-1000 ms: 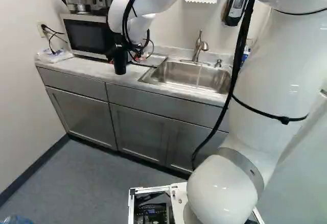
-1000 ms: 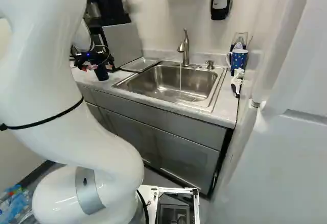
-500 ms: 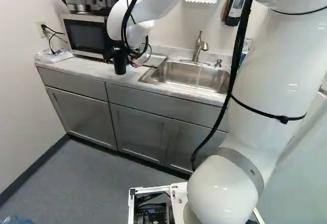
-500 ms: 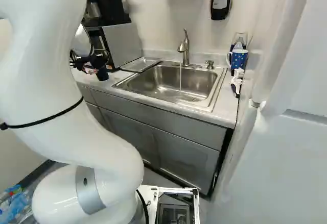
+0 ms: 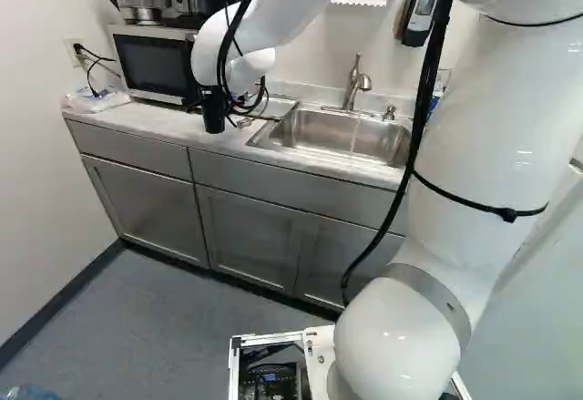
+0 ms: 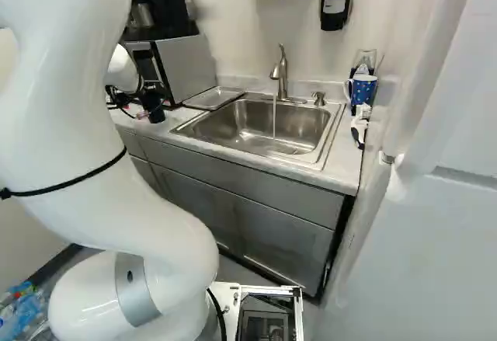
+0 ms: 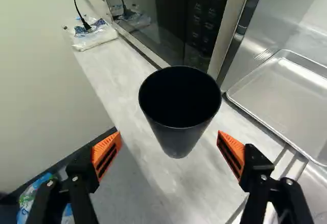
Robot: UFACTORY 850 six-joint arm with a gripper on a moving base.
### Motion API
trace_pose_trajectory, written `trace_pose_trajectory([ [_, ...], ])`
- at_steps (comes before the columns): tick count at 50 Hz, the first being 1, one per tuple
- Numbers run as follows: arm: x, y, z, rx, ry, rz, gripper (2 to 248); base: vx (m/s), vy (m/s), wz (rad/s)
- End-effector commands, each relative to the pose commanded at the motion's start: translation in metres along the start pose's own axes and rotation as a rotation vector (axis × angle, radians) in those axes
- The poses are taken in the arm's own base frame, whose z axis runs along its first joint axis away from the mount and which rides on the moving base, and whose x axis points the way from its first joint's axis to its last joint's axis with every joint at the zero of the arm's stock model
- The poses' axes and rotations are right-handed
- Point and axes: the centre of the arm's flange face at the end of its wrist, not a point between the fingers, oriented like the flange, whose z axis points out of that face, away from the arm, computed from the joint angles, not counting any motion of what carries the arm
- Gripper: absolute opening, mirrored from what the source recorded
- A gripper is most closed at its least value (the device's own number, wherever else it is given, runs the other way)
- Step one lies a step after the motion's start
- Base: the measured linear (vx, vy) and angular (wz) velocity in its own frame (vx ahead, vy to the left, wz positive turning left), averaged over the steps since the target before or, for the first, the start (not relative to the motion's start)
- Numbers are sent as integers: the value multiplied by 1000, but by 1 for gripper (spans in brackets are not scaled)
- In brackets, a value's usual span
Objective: Rinse the cup and place it in the tray
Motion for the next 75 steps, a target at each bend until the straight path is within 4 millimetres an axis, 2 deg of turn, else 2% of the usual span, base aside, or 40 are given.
trace_pose_trajectory([
  [38, -21, -4, 10, 7, 159, -7, 247, 0, 0, 0],
  [75, -45, -1, 11, 2, 316, -7, 247, 0, 0, 0],
])
